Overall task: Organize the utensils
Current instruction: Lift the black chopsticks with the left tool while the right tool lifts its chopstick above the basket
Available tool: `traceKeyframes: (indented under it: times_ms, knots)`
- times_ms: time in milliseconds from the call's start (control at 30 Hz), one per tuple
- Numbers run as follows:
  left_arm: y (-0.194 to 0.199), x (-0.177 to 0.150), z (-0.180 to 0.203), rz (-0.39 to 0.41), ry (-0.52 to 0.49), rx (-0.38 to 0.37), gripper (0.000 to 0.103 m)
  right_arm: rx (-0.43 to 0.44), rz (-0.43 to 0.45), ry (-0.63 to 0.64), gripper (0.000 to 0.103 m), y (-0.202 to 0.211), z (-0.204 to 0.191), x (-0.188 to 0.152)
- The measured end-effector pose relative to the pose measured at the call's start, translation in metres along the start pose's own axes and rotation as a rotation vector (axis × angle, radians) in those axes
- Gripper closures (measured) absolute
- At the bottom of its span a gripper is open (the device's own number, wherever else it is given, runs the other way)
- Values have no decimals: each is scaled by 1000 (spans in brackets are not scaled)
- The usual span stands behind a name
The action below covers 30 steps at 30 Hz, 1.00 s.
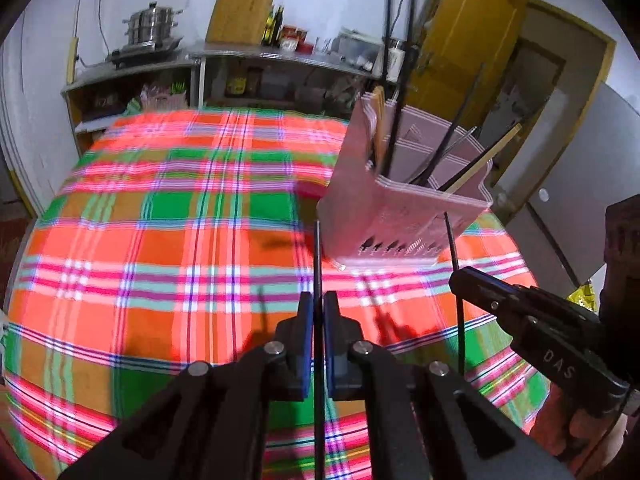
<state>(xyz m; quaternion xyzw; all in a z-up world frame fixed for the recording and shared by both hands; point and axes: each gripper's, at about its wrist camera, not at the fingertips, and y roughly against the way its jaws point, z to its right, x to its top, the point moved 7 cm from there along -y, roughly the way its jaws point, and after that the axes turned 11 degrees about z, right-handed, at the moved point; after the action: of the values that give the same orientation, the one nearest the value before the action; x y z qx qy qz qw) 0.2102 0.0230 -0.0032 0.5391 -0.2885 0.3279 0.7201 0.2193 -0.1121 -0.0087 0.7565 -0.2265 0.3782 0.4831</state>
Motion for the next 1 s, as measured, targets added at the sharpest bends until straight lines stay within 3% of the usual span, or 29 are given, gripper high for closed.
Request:
traceKeyframes:
  times_ms: [533, 1000]
  knots:
    - [43, 57, 32, 145, -55, -51, 98, -12, 183, 9, 98, 53, -8, 54]
    - [65, 50, 38, 167, -62, -50, 97, -22, 200, 9, 98, 80, -5, 46]
